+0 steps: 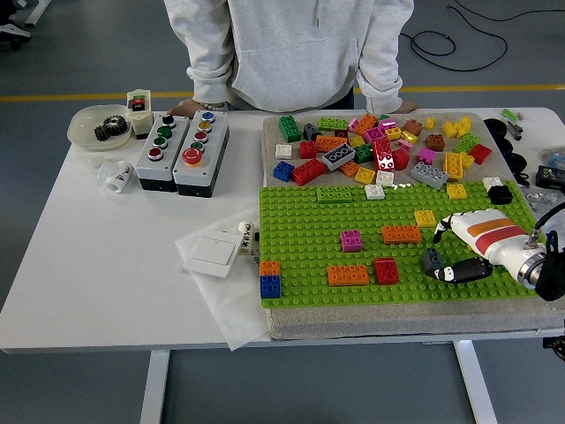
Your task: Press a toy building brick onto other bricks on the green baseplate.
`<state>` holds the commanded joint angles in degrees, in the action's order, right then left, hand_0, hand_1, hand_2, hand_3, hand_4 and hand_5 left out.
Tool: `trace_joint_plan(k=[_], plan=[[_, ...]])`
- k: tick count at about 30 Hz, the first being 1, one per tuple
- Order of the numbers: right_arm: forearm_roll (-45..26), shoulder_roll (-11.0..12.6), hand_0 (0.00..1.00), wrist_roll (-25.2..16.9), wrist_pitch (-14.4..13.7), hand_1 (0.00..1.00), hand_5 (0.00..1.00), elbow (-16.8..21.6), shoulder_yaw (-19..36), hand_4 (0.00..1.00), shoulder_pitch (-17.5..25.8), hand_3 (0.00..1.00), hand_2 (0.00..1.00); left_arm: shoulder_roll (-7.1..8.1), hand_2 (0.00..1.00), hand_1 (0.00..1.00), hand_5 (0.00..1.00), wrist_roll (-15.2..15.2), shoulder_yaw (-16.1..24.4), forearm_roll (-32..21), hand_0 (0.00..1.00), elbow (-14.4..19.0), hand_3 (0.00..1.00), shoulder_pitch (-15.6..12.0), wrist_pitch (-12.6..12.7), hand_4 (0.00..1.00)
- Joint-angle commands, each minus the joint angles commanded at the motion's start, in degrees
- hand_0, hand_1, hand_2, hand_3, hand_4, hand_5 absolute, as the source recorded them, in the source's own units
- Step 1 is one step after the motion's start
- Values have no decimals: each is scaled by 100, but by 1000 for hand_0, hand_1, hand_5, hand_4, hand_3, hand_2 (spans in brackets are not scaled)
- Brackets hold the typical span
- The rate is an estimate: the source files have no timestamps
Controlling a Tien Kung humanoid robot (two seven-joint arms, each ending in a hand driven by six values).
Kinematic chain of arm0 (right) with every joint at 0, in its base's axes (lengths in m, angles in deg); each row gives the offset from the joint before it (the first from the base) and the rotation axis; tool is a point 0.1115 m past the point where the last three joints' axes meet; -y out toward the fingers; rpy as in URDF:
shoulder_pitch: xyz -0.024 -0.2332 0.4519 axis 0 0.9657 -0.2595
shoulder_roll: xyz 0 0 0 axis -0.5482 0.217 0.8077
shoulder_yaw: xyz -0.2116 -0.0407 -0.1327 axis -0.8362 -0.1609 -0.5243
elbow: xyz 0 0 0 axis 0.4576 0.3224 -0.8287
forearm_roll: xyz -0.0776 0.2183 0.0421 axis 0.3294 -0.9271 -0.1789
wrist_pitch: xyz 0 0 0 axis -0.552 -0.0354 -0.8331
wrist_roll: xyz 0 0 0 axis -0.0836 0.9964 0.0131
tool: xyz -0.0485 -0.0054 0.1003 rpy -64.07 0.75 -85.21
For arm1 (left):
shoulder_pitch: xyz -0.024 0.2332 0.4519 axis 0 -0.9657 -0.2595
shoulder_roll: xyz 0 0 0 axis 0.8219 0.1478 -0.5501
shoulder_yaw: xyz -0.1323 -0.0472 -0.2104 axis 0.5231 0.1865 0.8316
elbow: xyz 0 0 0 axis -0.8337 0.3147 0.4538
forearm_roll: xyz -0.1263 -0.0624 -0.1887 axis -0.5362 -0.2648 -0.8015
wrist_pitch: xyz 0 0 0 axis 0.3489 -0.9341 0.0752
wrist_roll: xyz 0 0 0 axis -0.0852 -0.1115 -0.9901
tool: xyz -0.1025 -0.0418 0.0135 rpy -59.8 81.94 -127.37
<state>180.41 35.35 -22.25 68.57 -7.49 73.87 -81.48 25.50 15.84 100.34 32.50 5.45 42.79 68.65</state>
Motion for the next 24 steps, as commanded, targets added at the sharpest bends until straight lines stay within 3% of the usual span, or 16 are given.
trace_joint_plan(k=[24], plan=[[37, -104, 563, -136, -155, 618, 501, -252, -142, 831, -102, 536, 673, -12, 787, 772, 629, 9, -36, -29, 778, 0, 588, 31, -1, 616]])
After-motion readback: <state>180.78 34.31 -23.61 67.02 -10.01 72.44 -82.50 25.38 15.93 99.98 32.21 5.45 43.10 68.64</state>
